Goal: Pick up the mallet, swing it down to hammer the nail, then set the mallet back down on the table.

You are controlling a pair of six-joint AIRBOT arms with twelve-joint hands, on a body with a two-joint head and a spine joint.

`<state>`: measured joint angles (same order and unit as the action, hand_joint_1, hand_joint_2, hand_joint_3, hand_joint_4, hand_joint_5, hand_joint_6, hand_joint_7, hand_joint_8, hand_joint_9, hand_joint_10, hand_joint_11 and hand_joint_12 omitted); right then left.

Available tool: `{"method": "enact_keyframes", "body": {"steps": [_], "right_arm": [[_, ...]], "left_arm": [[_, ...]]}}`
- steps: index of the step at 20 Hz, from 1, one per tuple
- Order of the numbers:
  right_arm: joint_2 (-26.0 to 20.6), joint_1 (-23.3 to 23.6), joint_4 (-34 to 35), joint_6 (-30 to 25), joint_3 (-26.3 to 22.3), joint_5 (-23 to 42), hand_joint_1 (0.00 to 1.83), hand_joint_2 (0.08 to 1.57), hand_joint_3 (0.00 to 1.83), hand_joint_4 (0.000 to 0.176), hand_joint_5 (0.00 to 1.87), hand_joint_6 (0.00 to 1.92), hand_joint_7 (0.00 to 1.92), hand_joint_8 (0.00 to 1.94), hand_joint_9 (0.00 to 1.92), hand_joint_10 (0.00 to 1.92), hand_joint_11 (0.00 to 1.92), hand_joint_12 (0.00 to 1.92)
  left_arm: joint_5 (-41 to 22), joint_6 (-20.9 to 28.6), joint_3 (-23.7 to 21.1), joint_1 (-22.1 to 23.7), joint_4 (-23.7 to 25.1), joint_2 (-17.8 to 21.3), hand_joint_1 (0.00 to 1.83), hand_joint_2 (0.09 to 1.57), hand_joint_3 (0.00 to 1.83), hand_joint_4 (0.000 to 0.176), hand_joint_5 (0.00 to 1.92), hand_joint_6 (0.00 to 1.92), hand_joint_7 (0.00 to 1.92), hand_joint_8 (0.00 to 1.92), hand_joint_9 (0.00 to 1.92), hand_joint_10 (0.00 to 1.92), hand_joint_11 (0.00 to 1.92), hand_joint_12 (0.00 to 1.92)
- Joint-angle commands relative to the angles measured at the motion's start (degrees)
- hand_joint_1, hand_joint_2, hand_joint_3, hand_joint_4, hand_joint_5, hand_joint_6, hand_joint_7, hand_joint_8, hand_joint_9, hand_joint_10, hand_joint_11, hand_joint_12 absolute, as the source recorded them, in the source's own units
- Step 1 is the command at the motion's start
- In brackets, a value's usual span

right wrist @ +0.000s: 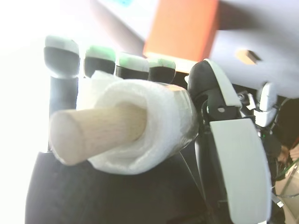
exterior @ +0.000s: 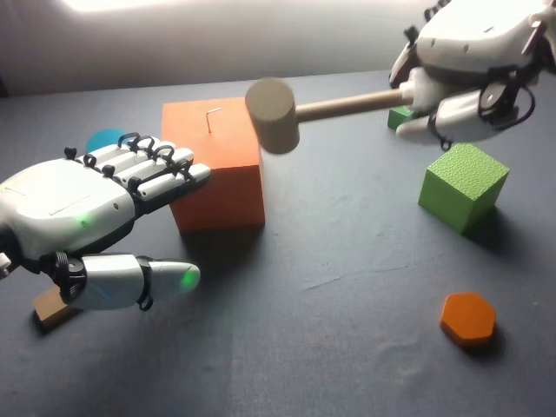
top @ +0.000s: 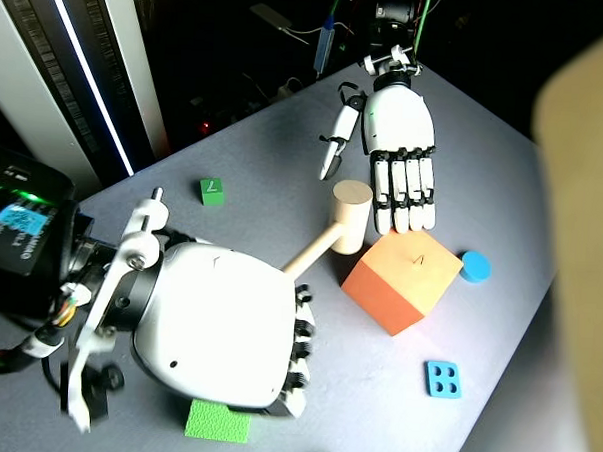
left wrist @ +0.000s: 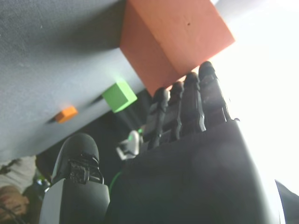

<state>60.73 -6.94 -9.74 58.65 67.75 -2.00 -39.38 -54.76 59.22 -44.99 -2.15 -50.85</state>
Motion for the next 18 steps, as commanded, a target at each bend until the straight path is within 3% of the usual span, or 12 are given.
{"method": "enact_keyframes", "body": {"steps": [1, 4, 7, 9, 10, 12, 13, 16, 18], "right_arm": [[-0.2, 0.1, 0.1, 0.0, 0.2, 10.4, 0.45, 1.47, 0.0, 0.0, 0.86, 1.92, 0.98, 1.94, 0.92, 1.92, 0.92, 1.92], [-0.4, -1.3, 0.5, 2.6, 0.7, 15.8, 0.46, 1.46, 0.0, 0.0, 0.85, 1.92, 0.97, 1.94, 0.9, 1.92, 0.9, 1.92], [0.0, -2.3, 19.1, 15.5, 0.6, 15.7, 0.5, 1.45, 0.0, 0.0, 0.84, 1.92, 0.95, 1.94, 0.88, 1.92, 0.88, 1.92], [0.4, -3.0, 28.4, 27.0, 0.0, 16.0, 0.47, 1.45, 0.0, 0.0, 0.84, 1.92, 0.94, 1.94, 0.88, 1.92, 0.89, 1.92], [0.5, -3.6, 36.0, 35.1, -0.9, 17.3, 0.45, 1.46, 0.0, 0.0, 0.84, 1.92, 0.94, 1.94, 0.87, 1.92, 0.87, 1.92], [0.6, -3.6, 49.0, 46.3, -2.8, 18.3, 0.45, 1.46, 0.0, 0.0, 0.85, 1.92, 0.94, 1.94, 0.88, 1.92, 0.87, 1.92], [0.6, -3.4, 52.8, 49.4, -3.5, 18.4, 0.45, 1.46, 0.0, 0.0, 0.85, 1.92, 0.95, 1.94, 0.9, 1.92, 0.89, 1.92], [1.7, -1.8, 72.8, 64.1, -4.8, 20.6, 0.47, 1.46, 0.0, 0.0, 0.86, 1.92, 0.96, 1.94, 0.9, 1.92, 0.89, 1.92], [2.6, -0.5, 82.0, 69.8, -4.7, 22.4, 0.43, 1.47, 0.0, 0.0, 0.87, 1.92, 0.97, 1.94, 0.91, 1.92, 0.92, 1.92]], "left_arm": [[-3.5, 0.3, 0.0, 0.5, 0.0, 0.1, 0.0, 1.23, 0.0, 0.0, 0.02, 0.0, 0.0, 0.0, 0.0, 0.0, 0.0, 0.0], [-3.5, 0.4, 0.2, 0.5, 0.0, 0.1, 0.0, 1.23, 0.0, 0.0, 0.01, 0.0, 0.0, 0.0, 0.0, 0.0, 0.0, 0.0], [-3.5, 0.4, 0.2, 0.5, 0.0, 0.1, 0.0, 1.22, 0.0, 0.0, 0.0, 0.0, 0.0, 0.0, 0.0, 0.0, 0.0, 0.0], [-3.5, 0.4, 0.2, 0.5, 0.0, 0.1, 0.0, 1.23, 0.0, 0.0, 0.03, 0.01, 0.0, 0.0, 0.0, 0.0, 0.0, 0.0], [-3.5, 0.4, 0.2, 0.5, 0.0, 0.1, 0.0, 1.23, 0.0, 0.0, 0.01, 0.0, 0.0, 0.0, 0.0, 0.0, 0.0, 0.0], [-3.5, 0.4, 0.2, 0.6, 0.0, 0.1, 0.0, 1.23, 0.0, 0.0, 0.01, 0.0, 0.0, 0.0, 0.0, 0.0, 0.0, 0.0], [-3.5, 0.4, 0.2, 0.6, 0.0, 0.1, 0.0, 1.23, 0.0, 0.0, 0.01, 0.0, 0.0, 0.0, 0.0, 0.0, 0.0, 0.0], [-3.5, 0.4, 0.3, 0.8, 0.0, 0.1, 0.0, 1.23, 0.0, 0.0, 0.01, 0.0, 0.0, 0.0, 0.0, 0.0, 0.0, 0.0], [-3.5, 0.4, 0.3, 0.9, 0.0, 0.1, 0.0, 1.23, 0.0, 0.0, 0.02, 0.01, 0.0, 0.0, 0.0, 0.0, 0.0, 0.0]]}}
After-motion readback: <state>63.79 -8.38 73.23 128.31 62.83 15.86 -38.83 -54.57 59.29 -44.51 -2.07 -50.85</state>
